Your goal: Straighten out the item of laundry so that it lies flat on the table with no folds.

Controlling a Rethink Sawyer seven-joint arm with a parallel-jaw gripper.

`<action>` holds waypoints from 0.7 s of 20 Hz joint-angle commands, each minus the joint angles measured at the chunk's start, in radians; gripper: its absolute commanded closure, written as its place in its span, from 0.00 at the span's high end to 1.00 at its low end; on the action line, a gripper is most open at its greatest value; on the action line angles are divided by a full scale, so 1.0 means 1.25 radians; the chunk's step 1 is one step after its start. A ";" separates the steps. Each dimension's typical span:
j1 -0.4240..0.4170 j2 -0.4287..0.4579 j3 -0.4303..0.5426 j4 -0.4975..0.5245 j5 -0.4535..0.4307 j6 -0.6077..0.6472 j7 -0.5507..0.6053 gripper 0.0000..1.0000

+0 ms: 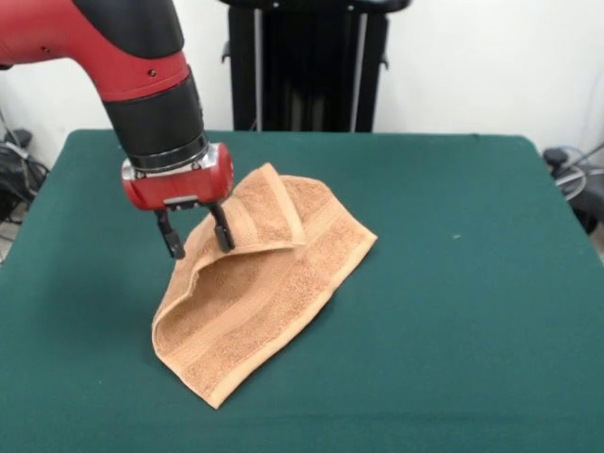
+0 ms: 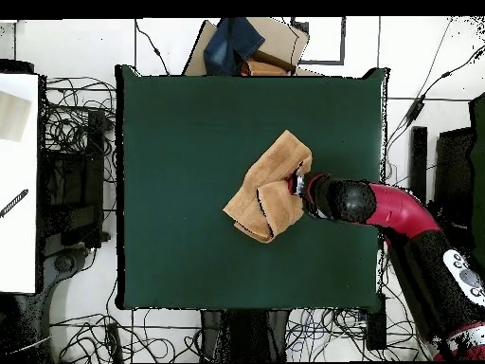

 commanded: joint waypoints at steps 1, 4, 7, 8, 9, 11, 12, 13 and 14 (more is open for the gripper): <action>-0.024 0.057 0.065 0.010 -0.047 0.069 -0.203 1.00; -0.031 0.062 0.067 0.012 -0.055 0.065 -0.200 1.00; -0.034 0.064 0.071 0.010 -0.056 0.069 -0.200 1.00; -0.033 0.065 0.072 0.007 -0.057 0.070 -0.199 1.00; -0.033 0.066 0.072 0.007 -0.057 0.070 -0.196 1.00; -0.026 0.054 0.066 0.012 -0.054 0.070 -0.174 1.00; -0.007 0.025 0.054 0.025 -0.056 0.059 -0.136 1.00; 0.009 0.006 0.046 0.034 -0.059 0.052 -0.112 1.00; 0.048 -0.023 0.021 0.044 -0.063 0.042 -0.059 1.00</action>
